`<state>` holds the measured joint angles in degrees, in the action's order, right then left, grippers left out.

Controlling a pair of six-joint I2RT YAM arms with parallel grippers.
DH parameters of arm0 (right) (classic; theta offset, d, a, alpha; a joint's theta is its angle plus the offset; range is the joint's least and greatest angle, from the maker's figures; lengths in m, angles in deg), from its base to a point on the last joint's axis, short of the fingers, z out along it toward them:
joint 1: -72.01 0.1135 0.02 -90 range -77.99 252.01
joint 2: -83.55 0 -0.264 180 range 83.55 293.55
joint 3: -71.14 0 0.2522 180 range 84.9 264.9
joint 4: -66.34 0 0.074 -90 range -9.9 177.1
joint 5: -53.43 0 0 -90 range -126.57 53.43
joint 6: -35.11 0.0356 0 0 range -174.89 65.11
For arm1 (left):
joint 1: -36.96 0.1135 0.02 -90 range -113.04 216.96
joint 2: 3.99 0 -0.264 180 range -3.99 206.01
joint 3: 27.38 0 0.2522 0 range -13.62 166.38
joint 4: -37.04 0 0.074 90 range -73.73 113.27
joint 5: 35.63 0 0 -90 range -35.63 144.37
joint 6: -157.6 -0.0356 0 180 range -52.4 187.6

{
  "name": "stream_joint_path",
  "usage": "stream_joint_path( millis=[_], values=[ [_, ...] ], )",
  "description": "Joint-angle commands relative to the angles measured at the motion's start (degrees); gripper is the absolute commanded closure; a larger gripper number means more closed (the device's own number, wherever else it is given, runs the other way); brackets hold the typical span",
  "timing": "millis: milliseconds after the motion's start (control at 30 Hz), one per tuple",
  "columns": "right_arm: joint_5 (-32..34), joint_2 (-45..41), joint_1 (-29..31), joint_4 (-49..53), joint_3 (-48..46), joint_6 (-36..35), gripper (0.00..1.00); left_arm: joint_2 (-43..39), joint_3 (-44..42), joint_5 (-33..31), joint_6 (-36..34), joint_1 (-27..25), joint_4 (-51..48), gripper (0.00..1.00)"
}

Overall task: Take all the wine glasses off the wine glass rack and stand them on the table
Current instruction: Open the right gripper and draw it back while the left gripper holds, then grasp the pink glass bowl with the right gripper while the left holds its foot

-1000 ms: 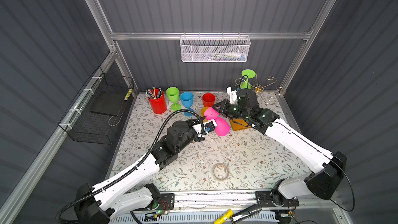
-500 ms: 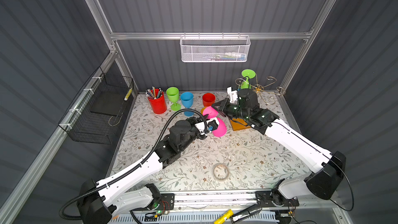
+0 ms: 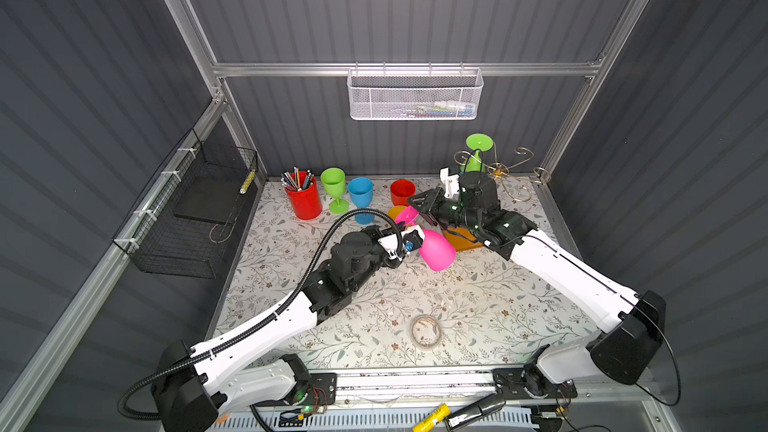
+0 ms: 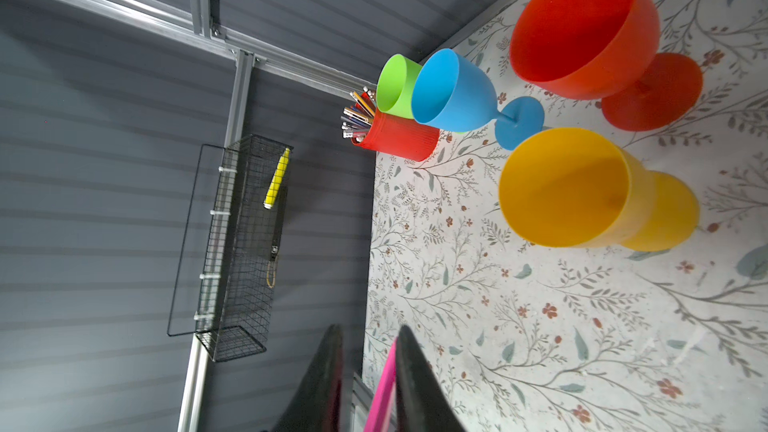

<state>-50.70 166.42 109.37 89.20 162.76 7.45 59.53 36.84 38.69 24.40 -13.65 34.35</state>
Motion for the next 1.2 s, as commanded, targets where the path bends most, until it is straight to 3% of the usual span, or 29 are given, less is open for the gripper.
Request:
stream_joint_path(
  millis=[0, 233, 533, 733, 967, 1167],
  values=[
    [1.21, -1.62, 0.71, -2.38, -1.21, -0.56, 0.66, -0.14, 0.58, -3.35, 3.54, 0.16, 4.22, 1.0],
    [5.17, -4.51, 1.29, -5.03, -2.63, -2.2, 0.55, -1.71, -0.12, -5.05, 8.58, 0.12, 3.76, 1.0],
    [10.9, -10.85, 1.62, -5.98, -4.21, -9.94, 0.46, -4.39, -1.5, -9.82, 21.6, 0.11, -2.15, 1.0],
    [16.1, -15.9, 2.59, -1.61, -2.63, -19.15, 0.42, -6.05, -0.56, -14.81, 34.88, 0.16, -11.0, 1.0],
    [22.79, -18.43, 7.13, 4.85, -2.36, -29.41, 0.41, -7.99, 2.48, -14.95, 53.16, 0.25, -22.9, 1.0],
    [23.28, -21.86, 10.16, 4.44, -6.58, -35.84, 0.42, -8.05, 4.96, -11.89, 64.53, 0.46, -32.52, 1.0]
  ],
)
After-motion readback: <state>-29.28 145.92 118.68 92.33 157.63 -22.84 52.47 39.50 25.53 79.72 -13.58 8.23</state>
